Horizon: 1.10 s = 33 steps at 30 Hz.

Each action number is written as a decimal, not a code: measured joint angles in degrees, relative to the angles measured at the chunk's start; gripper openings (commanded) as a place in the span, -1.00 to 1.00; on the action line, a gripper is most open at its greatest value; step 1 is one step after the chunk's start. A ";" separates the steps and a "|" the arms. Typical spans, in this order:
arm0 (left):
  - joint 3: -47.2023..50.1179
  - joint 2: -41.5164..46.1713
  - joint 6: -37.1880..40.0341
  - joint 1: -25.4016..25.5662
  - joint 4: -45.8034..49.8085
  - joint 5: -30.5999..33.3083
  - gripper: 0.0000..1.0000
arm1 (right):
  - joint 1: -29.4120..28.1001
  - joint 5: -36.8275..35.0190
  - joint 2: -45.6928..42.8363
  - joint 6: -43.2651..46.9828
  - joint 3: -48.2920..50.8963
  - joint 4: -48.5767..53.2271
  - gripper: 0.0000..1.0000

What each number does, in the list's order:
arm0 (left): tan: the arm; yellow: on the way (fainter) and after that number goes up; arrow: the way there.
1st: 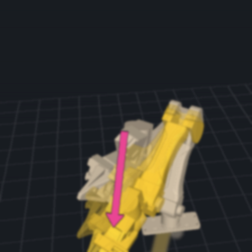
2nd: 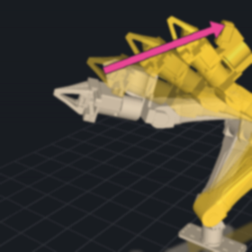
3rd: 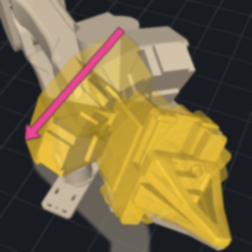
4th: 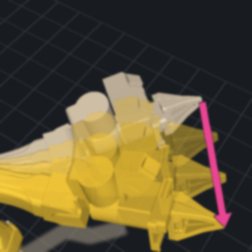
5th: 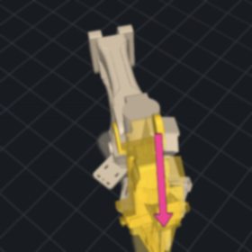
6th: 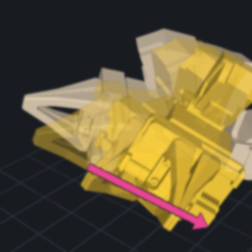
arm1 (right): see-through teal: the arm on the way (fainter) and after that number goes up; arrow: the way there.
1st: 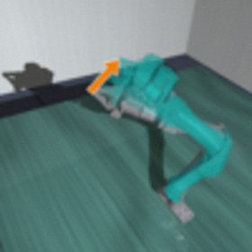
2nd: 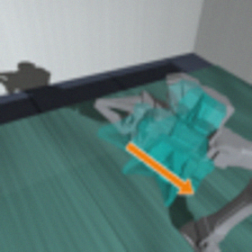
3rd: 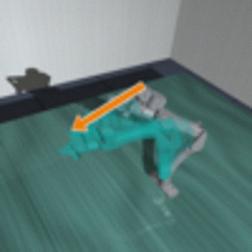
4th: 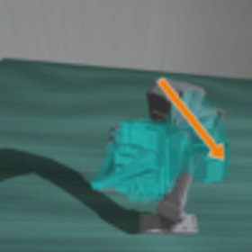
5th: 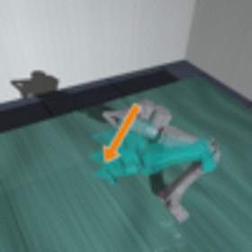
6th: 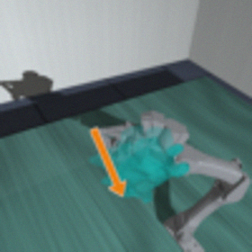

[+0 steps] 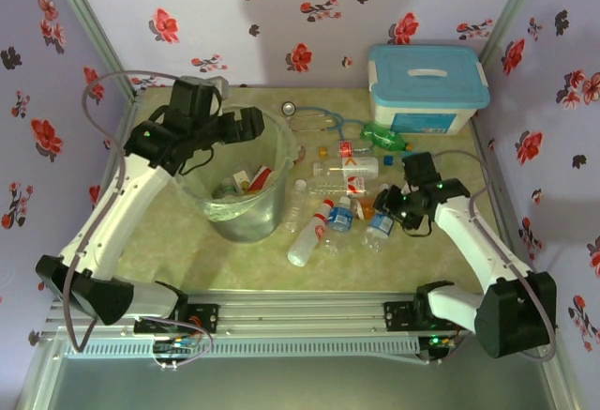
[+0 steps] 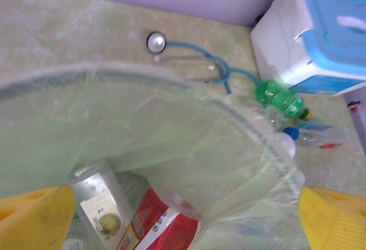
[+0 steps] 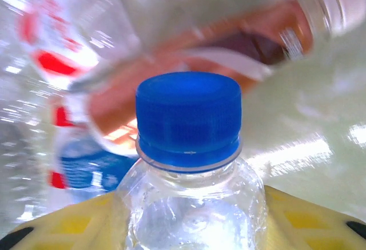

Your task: Put the plastic bottles in the bin

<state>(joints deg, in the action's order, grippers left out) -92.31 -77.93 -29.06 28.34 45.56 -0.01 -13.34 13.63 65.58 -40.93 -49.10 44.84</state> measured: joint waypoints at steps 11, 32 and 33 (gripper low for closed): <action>-13.92 -3.19 2.29 1.57 1.66 -10.23 0.99 | 0.00 6.23 7.26 -1.53 -18.53 -13.62 -0.07; -27.52 -20.98 2.47 10.10 1.66 -14.16 0.93 | -7.28 20.46 19.82 -21.07 -30.29 -48.98 -0.06; -27.67 -21.49 2.47 10.10 1.66 -14.14 0.92 | -7.43 21.03 19.98 -21.66 -30.23 -50.16 -0.06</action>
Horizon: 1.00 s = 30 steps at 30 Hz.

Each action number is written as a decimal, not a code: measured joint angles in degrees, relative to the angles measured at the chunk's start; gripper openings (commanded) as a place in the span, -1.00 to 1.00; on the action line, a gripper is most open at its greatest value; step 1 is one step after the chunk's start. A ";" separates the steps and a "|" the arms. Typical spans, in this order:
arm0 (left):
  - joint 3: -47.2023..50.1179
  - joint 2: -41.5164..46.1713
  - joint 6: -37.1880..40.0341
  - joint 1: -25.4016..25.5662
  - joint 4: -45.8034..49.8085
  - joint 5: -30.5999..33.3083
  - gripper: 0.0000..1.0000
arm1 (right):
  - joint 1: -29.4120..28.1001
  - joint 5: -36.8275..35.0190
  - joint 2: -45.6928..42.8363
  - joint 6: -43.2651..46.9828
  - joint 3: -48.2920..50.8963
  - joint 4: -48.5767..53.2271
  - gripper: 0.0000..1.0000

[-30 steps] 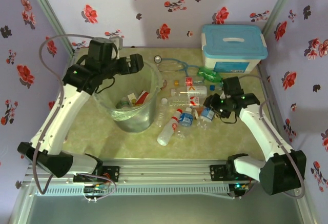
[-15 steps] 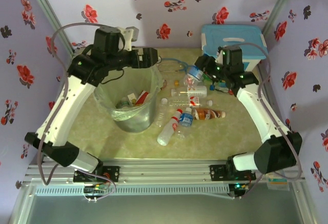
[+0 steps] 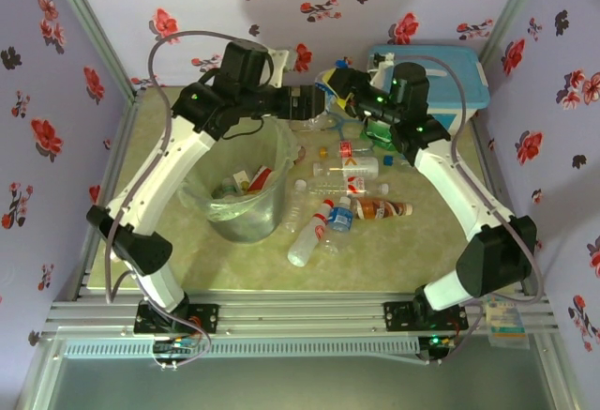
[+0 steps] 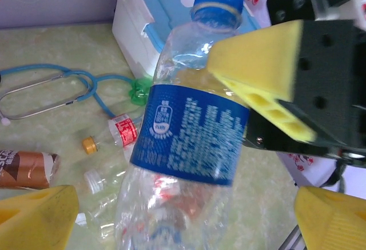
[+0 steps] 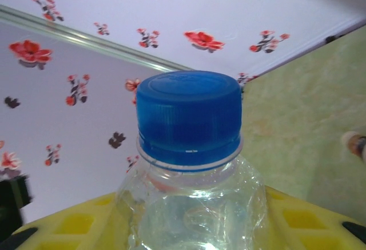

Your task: Put the plastic bottles in the bin

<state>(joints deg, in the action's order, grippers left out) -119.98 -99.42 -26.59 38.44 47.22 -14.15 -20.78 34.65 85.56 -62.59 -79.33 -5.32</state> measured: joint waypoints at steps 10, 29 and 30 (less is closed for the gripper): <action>-0.28 -2.49 -0.22 0.04 -0.07 -0.07 0.67 | -1.57 4.90 1.64 -3.76 0.42 -7.50 -0.05; -0.28 -2.69 -0.02 -0.22 -0.24 -0.04 0.00 | -2.12 7.39 4.37 -4.85 -0.26 -9.40 0.48; -0.28 -2.69 -0.02 -0.24 -0.33 -0.07 -0.01 | -2.12 7.48 4.50 -4.72 -0.50 -9.18 0.58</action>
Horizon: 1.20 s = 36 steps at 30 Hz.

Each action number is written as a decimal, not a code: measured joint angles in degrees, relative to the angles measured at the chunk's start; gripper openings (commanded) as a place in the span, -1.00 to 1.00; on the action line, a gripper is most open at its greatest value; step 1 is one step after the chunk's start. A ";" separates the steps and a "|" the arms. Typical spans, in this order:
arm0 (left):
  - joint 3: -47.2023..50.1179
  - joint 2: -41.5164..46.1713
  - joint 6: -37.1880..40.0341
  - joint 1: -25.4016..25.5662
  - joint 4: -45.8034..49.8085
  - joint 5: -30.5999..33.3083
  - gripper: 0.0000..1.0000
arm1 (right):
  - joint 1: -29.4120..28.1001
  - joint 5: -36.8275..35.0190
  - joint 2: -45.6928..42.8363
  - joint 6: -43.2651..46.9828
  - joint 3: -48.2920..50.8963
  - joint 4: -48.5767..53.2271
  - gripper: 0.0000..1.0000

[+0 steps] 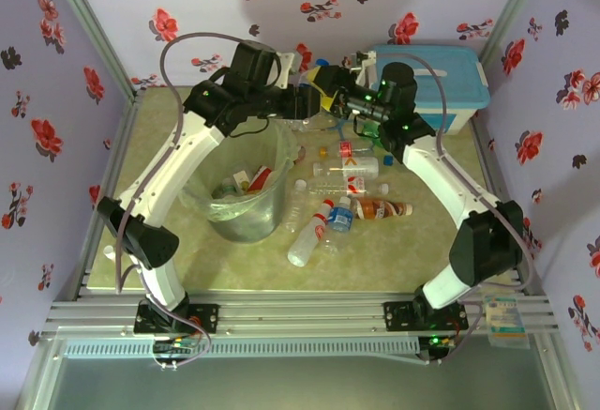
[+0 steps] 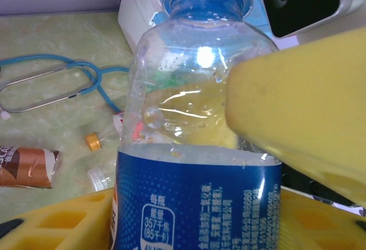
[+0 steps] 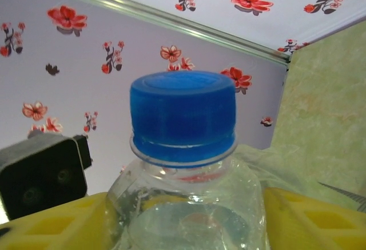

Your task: Put the plastic bottles in the bin

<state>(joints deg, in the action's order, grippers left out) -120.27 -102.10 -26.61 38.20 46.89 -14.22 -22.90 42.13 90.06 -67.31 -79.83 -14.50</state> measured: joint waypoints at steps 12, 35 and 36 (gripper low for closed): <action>4.28 4.33 0.00 -3.26 -0.46 0.09 -0.02 | 6.14 -2.62 -0.83 1.29 -1.29 3.50 0.98; 27.23 25.18 5.18 -9.27 24.33 8.02 -0.31 | 13.16 -11.32 -12.24 17.25 5.86 24.13 0.98; 28.35 25.27 5.18 -9.25 24.22 8.00 -0.31 | 13.16 -11.34 -12.22 17.25 5.90 24.20 0.98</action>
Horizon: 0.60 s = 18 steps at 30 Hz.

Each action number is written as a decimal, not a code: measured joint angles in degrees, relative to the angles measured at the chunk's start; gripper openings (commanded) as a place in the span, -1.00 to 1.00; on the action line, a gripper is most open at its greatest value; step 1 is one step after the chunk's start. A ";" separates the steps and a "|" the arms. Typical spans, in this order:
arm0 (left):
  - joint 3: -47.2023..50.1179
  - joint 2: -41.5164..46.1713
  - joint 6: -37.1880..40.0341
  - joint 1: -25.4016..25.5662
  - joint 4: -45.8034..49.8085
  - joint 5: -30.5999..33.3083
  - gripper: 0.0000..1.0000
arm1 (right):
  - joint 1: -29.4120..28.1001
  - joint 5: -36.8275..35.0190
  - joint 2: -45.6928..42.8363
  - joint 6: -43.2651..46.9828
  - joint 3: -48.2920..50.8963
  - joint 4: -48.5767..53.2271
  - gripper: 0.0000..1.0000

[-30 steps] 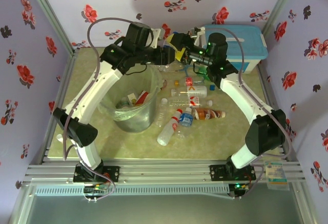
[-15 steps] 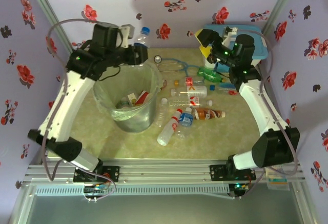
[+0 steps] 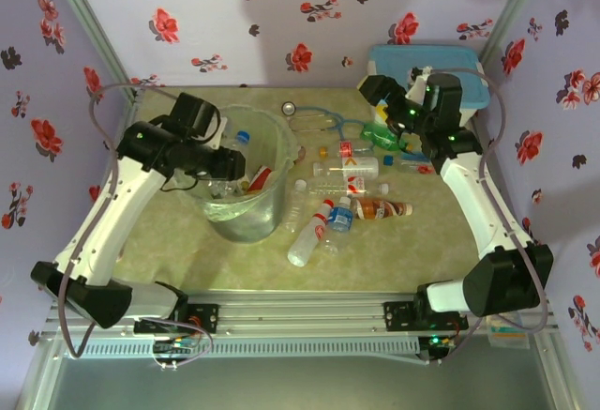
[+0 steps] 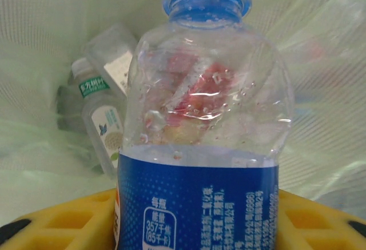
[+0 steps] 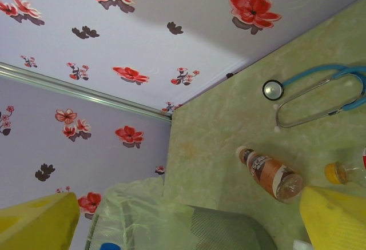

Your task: Put the plastic bottles in the bin

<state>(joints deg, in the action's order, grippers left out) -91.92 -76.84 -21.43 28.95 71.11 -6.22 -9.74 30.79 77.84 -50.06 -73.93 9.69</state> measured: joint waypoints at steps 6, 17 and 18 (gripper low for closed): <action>5.11 -0.13 0.00 0.35 -3.43 -1.31 -0.24 | 0.00 -1.20 -0.11 1.29 0.13 2.10 0.98; 6.67 -0.98 1.51 1.22 -5.14 -2.62 0.60 | 0.00 -3.82 -1.99 3.61 0.52 5.81 0.98; 6.64 -0.98 1.53 1.22 -5.14 -2.60 0.58 | 0.00 -3.82 -1.99 3.61 0.52 5.86 0.98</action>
<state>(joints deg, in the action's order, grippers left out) -85.27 -77.82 -19.90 30.17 65.98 -8.82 -9.74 26.96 75.85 -46.46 -73.41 15.55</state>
